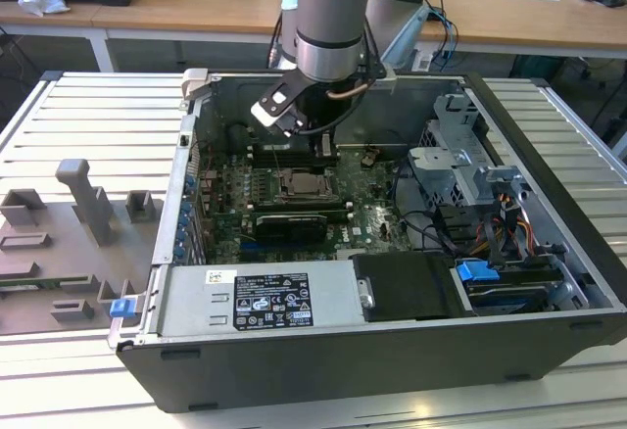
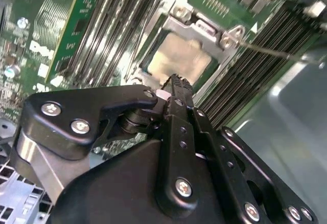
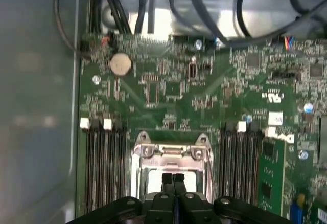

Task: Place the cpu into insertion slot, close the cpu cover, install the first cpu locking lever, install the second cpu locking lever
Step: 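Close the cpu cover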

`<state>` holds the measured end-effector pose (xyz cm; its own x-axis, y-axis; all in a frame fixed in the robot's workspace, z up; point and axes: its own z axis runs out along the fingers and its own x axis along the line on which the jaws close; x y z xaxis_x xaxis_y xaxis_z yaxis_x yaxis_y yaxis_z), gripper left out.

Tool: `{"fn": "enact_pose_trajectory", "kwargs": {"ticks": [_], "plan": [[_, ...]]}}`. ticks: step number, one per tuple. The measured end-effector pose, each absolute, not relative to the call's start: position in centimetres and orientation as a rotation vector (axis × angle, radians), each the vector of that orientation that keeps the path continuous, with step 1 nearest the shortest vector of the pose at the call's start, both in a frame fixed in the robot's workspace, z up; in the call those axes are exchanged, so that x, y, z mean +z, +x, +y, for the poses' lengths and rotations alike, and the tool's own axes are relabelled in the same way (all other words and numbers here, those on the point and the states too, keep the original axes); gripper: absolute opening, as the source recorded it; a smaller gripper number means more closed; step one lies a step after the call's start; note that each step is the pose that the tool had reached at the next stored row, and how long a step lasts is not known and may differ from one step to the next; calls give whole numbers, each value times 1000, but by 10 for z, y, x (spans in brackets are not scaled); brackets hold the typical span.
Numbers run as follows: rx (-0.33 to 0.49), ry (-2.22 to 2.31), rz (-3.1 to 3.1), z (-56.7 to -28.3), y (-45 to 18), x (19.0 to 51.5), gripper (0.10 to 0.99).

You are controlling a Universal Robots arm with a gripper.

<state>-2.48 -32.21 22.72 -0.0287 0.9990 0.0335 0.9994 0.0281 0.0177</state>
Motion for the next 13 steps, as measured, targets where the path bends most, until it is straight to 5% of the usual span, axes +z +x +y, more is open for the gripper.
{"fn": "enact_pose_trajectory", "kwargs": {"ticks": [13], "plan": [[-60,-2148,-2268,-322,-47,216,106]]}}
